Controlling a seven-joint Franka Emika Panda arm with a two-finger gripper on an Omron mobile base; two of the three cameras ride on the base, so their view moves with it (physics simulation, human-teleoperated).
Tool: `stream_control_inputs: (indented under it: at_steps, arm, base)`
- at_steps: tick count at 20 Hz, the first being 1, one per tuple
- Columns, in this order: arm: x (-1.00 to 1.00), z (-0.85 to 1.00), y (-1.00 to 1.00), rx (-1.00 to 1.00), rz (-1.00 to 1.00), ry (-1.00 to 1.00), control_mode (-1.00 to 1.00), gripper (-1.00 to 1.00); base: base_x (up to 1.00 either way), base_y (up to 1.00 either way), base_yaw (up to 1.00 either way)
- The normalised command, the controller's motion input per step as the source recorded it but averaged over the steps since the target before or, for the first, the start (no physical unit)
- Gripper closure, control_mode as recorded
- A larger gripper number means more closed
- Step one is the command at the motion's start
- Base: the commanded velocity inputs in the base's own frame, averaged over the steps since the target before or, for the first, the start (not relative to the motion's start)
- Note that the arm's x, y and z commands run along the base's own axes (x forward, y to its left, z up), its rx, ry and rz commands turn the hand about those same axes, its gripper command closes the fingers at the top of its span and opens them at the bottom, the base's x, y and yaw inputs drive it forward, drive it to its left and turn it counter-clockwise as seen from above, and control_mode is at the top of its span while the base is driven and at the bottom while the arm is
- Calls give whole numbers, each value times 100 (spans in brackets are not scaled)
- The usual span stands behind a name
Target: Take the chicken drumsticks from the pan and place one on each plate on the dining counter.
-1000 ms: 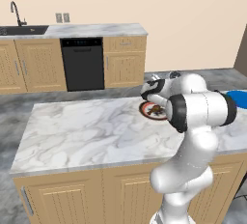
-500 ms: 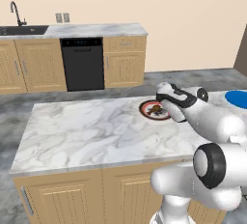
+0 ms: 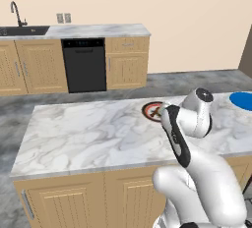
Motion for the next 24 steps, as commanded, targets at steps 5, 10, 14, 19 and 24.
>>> stream_control_inputs:
  at_steps: [5, 10, 14, 19, 24]
  arm:
    - [-100, 85, 1, -7, 20, 41, -100, -100]
    - [-91, 45, 0, -2, 0, 9, -100, -100]
    - [-50, 12, -6, 0, -15, 0, 100, -100]
    - [0, 0, 0, 0, 0, 0, 100, -100]
    - [0, 0, 0, 0, 0, 0, 100, -100]
  base:
    - [0, 0, 0]
    - [0, 0, 0]
    - [-47, -12, -29]
    - [-45, -1, -81]
    - [-1, 0, -99]
